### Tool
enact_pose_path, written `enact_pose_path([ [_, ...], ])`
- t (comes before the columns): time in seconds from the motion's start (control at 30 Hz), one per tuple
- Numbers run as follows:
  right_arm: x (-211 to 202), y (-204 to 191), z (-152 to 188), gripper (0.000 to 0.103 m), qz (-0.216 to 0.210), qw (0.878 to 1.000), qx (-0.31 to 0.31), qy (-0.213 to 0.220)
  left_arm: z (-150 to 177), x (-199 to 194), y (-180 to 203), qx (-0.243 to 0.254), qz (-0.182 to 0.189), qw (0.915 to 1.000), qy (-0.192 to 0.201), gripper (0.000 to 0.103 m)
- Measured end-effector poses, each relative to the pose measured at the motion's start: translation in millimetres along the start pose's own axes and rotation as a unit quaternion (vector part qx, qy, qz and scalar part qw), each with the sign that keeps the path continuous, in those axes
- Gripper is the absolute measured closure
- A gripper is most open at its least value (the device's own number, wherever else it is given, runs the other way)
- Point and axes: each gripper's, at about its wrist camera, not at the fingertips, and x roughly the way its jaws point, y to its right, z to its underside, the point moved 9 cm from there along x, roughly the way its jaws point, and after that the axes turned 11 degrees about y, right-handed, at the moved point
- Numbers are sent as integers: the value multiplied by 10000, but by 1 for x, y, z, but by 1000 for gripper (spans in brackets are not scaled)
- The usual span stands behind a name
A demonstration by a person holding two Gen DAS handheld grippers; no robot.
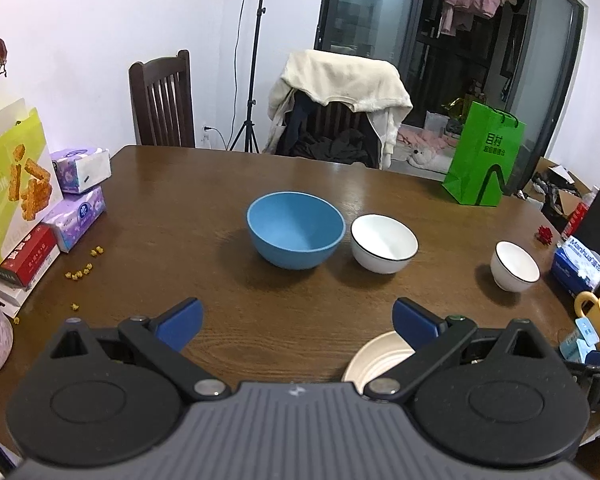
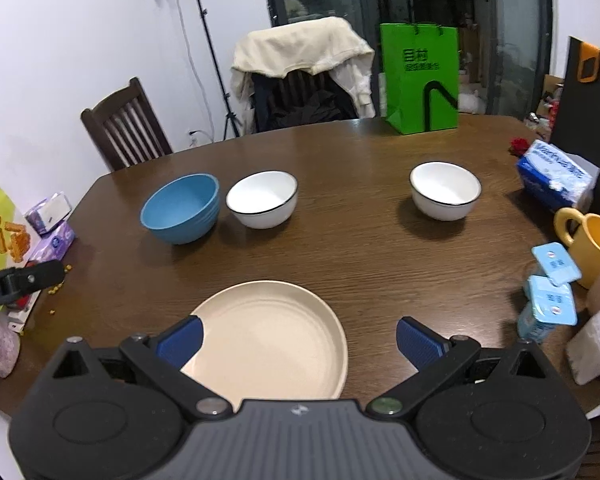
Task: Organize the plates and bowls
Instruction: 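Move both open grippers across the table to the blue bowl rim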
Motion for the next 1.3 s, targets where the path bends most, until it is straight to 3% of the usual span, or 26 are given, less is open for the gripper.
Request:
enact_pose_path([
  [0.57,51,-20,-13,0,-99,9993,-57,-356,-24,42,-25,-59,-201,9997,-161,0],
  [1.3,163,-81,-74,2,-329,9958,-428,-740,-43,134,-69,-441,-630,9945,-708,0],
])
